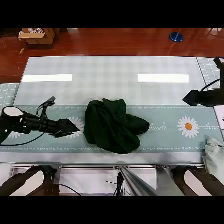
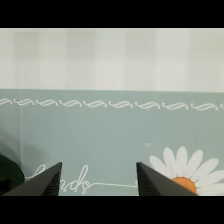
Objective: Fold the shirts.
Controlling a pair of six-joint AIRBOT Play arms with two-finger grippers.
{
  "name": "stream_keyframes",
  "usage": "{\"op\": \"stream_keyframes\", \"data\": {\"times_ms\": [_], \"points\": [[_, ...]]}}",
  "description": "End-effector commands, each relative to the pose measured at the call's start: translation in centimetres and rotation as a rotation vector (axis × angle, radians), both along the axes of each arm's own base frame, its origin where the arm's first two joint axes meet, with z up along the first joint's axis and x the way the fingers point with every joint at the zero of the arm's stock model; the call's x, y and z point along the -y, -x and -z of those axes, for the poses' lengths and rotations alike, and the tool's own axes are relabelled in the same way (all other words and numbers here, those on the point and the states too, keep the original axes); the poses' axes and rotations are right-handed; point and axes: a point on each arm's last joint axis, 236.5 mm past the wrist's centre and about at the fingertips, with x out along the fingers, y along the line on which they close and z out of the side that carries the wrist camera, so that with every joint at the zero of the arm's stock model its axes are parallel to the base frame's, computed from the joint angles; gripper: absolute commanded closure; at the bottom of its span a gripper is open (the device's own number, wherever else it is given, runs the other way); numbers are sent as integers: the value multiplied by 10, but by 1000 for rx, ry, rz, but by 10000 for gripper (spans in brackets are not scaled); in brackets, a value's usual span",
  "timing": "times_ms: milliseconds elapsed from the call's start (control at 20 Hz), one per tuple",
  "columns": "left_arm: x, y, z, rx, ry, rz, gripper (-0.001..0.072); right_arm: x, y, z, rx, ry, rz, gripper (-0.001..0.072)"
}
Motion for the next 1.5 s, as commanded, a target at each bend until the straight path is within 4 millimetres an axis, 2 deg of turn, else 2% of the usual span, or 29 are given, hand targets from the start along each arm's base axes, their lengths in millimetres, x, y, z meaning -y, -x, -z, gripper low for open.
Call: {"op": "stream_keyframes", "data": {"times_ms": [0, 200, 250, 300, 550, 750, 800, 900, 950, 1050, 1200, 1250, 1450], "points": [[16, -1, 15, -58, 25, -23, -12, 5, 5, 17, -14, -39, 35, 163], [24, 1, 34, -92, -13, -12, -7, 1, 11, 31, -38, -57, 41, 163], [24, -2, 37, -99, -24, -29, 16, 1, 12, 34, -42, -57, 42, 163], [23, -4, 40, -104, -33, -44, 69, 1, 13, 36, -45, -57, 44, 163], [29, -10, 45, -128, -63, -62, 69, 1, 7, 35, -18, -62, 54, 164], [51, -11, 53, -177, -84, 7, 69, 1, 7, 35, -16, -62, 55, 164], [58, -11, 56, -202, -90, 19, 96, 1, 7, 35, -17, -62, 54, 164], [71, -11, 62, -226, -98, 61, 425, 1, 7, 35, -18, -63, 54, 164], [76, -11, 65, -232, -100, 80, 558, 0, 8, 35, -20, -64, 53, 164], [78, -12, 66, -239, -99, 92, 676, 0, 9, 36, -28, -65, 50, 163], [77, -6, 58, -228, -67, 142, 683, -1, 12, 40, -38, -65, 41, 163], [77, -2, 54, -232, -55, 159, 683, -8, 16, 46, -55, -93, 27, 163], [78, -2, 42, -185, -36, 191, 683, -76, 35, 79, -174, -416, -34, 162]]}}
